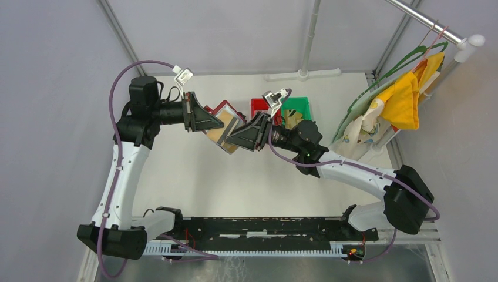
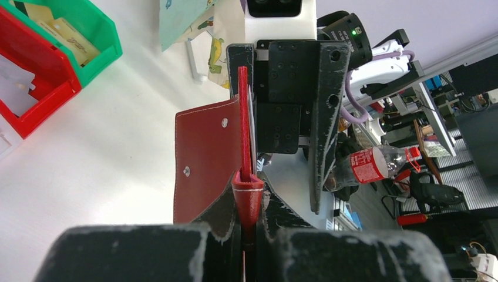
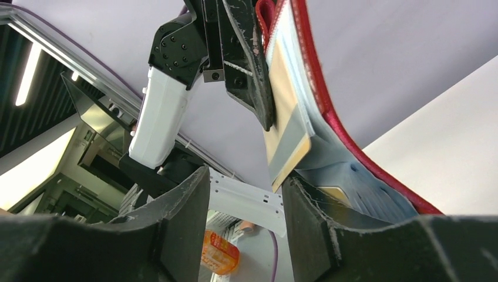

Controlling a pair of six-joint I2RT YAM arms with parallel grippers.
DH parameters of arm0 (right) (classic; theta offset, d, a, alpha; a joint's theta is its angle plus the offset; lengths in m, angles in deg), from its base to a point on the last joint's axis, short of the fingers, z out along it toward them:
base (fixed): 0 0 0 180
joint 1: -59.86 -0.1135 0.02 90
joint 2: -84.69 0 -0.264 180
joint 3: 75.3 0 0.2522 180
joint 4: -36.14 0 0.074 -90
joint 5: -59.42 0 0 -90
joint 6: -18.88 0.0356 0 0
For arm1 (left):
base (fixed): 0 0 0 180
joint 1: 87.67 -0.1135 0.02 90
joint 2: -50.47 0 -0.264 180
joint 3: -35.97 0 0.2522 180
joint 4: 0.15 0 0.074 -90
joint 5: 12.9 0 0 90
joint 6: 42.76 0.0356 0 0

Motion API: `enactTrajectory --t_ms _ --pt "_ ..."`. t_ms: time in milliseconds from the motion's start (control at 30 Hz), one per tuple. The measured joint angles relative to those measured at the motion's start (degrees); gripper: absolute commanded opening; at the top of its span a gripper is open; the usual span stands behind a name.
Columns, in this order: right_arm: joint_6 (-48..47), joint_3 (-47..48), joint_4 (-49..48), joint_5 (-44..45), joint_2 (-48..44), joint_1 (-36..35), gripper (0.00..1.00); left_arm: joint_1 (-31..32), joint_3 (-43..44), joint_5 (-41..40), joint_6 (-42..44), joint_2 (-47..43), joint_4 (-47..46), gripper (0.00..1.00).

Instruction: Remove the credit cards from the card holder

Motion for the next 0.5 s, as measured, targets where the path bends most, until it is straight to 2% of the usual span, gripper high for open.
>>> enactTrajectory --t_ms 267,400,500 --pt "0.6 0.0 -0.8 0.0 0.6 0.0 0.15 -0.1 0.0 2.1 -1.7 0.0 -1.0 0.05" --pt "1.2 0.0 -1.4 0.0 1.0 0.0 0.03 -0.1 0.0 3.1 -2.8 0.0 -1.1 0.09" --pt "1.1 -0.2 -1.9 -0.1 1.0 0.0 0.0 -0.1 0.0 4.1 -3.1 0.0 -1.5 0.09"
